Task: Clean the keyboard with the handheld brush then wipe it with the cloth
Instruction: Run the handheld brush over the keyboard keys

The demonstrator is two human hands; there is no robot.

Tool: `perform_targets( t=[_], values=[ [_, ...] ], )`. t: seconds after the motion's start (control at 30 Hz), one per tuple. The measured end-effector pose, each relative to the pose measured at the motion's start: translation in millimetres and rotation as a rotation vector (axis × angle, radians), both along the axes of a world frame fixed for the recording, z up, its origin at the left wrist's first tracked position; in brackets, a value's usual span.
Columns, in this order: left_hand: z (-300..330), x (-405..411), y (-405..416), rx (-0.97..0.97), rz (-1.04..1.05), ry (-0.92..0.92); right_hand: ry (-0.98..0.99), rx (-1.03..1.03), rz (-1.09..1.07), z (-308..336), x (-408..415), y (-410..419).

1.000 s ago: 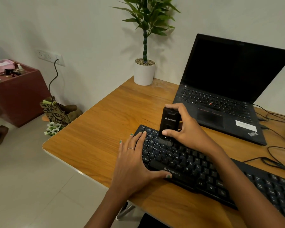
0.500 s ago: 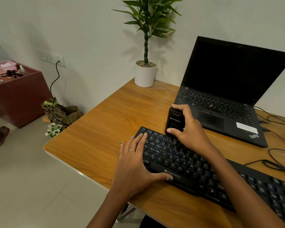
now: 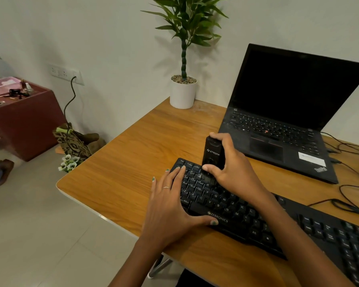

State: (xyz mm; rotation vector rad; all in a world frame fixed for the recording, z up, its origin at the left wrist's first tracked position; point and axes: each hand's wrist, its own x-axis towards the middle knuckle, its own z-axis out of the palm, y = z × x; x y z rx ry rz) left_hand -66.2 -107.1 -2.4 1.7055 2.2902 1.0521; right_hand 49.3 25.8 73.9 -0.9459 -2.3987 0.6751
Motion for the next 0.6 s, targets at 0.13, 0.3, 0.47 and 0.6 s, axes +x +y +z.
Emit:
perform_targets(
  t=[0.13, 0.3, 0.47, 0.6],
  values=[
    [0.0, -0.6, 0.2, 0.006, -0.002, -0.007, -0.029, -0.022, 0.045, 3.7, -1.0, -8.2],
    [0.2, 0.1, -0.3, -0.002, -0.004, -0.004, -0.012, -0.056, 0.037, 3.4, 0.9, -12.2],
    [-0.8, -0.7, 0.0, 0.005, -0.001, 0.000, 0.018, -0.053, -0.037, 1.0, -2.3, -12.3],
    [-1.7, -0.1, 1.2, 0.005, -0.007, -0.007, 0.051, -0.129, 0.037, -0.6, -3.0, -21.3]
  ],
)
